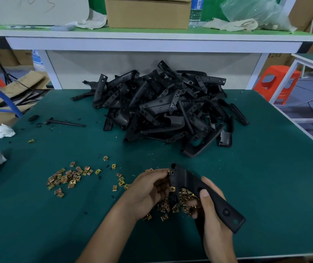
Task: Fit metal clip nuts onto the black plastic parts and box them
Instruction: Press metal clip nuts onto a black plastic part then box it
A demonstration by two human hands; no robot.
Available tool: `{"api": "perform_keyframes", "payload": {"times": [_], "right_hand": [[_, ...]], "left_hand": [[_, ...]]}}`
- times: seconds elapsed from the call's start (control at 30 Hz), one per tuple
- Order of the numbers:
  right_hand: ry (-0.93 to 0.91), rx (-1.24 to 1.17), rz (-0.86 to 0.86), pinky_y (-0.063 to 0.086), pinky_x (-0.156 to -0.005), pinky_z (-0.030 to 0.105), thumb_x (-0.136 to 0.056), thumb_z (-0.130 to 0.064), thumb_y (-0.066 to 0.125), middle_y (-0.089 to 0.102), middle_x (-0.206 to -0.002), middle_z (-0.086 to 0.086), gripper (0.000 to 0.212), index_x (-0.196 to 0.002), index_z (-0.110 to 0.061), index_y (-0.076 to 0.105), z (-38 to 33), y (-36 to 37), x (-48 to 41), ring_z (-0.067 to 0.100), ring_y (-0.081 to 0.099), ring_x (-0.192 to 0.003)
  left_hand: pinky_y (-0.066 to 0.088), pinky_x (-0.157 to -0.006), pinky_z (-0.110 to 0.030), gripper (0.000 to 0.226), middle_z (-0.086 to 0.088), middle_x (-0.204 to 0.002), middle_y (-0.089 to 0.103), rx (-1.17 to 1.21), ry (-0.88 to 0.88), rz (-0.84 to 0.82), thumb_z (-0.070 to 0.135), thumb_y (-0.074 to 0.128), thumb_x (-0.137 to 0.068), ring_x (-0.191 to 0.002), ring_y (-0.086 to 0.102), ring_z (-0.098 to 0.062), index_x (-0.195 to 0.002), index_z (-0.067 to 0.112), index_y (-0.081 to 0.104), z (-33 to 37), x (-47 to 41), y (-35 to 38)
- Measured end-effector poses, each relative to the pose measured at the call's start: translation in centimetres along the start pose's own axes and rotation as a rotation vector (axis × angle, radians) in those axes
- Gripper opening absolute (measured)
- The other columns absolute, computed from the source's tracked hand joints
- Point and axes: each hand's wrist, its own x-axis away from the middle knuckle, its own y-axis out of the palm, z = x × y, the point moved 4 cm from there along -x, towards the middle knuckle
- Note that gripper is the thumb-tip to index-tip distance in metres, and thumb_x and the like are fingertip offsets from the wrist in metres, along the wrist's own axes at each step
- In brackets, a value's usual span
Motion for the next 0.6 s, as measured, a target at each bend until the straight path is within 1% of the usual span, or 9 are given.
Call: {"api": "perform_keyframes", "payload": {"times": [0.07, 0.17, 0.27, 0.37, 0.43, 0.53, 0.6], "right_hand": [[-0.002, -0.004, -0.003, 0.055, -0.058, 0.025, -0.087, -0.065, 0.062, 0.076, -0.091, 0.004, 0.047, -0.129, -0.043, 0.063, -0.1, 0.0, 0.0, 0.016, 0.067, -0.070], [-0.013, 0.019, -0.018, 0.054, -0.058, 0.021, -0.086, -0.066, 0.061, 0.076, -0.088, 0.004, 0.047, -0.128, -0.045, 0.063, -0.4, 0.1, 0.2, 0.014, 0.065, -0.067], [-0.020, 0.048, -0.031, 0.054, -0.061, 0.019, -0.086, -0.065, 0.060, 0.076, -0.096, -0.003, 0.045, -0.127, -0.048, 0.062, -0.9, 0.3, 0.4, 0.011, 0.069, -0.073], [-0.004, 0.069, -0.076, 0.054, -0.064, 0.018, -0.085, -0.066, 0.061, 0.075, -0.100, -0.005, 0.048, -0.130, -0.050, 0.060, -0.9, 0.4, 0.3, 0.010, 0.067, -0.073], [-0.013, 0.069, -0.094, 0.054, -0.063, 0.019, -0.084, -0.067, 0.060, 0.075, -0.096, -0.003, 0.047, -0.129, -0.051, 0.059, -1.3, 0.5, 0.3, 0.011, 0.065, -0.069], [-0.017, 0.075, -0.075, 0.053, -0.061, 0.020, -0.087, -0.064, 0.059, 0.075, -0.090, 0.001, 0.042, -0.127, -0.051, 0.060, -1.5, 0.5, 0.3, 0.013, 0.064, -0.064], [-0.046, 0.064, -0.066, 0.053, -0.063, 0.016, -0.091, -0.058, 0.060, 0.074, -0.100, -0.006, 0.034, -0.125, -0.055, 0.059, -1.5, 0.7, 0.5, 0.008, 0.067, -0.072]], "left_hand": [[0.054, -0.060, -0.023, 0.018, -0.007, -0.082, 0.069, 0.014, -0.003, -0.012, 0.008, 0.053, -0.100, -0.068, 0.063, -0.013, -0.100, 0.005, 0.071, 0.0, 0.1, 0.0], [0.054, -0.063, -0.024, 0.017, -0.006, -0.082, 0.070, -0.034, 0.007, -0.025, 0.009, 0.054, -0.100, -0.070, 0.064, -0.013, -0.099, 0.007, 0.071, 0.1, 0.1, -0.3], [0.055, -0.061, -0.023, 0.015, -0.007, -0.082, 0.069, -0.096, 0.010, -0.031, 0.009, 0.057, -0.099, -0.069, 0.064, -0.014, -0.094, 0.007, 0.072, 0.6, 0.1, -1.0], [0.055, -0.057, -0.022, 0.013, -0.008, -0.082, 0.069, -0.172, 0.001, -0.033, 0.011, 0.060, -0.098, -0.067, 0.065, -0.013, -0.099, 0.003, 0.071, 1.0, 0.0, -1.5], [0.054, -0.057, -0.022, 0.015, -0.006, -0.082, 0.070, -0.215, 0.007, -0.014, 0.014, 0.062, -0.097, -0.065, 0.065, -0.012, -0.101, 0.003, 0.071, 1.1, -0.1, -1.5], [0.054, -0.059, -0.022, 0.015, -0.004, -0.083, 0.070, -0.266, 0.028, -0.015, 0.017, 0.063, -0.098, -0.067, 0.064, -0.011, -0.100, 0.006, 0.073, 1.2, -0.2, -1.3], [0.053, -0.059, -0.022, 0.017, -0.004, -0.084, 0.070, -0.294, 0.040, -0.004, 0.017, 0.063, -0.098, -0.067, 0.064, -0.010, -0.103, 0.005, 0.073, 1.2, -0.2, -1.4]]}}
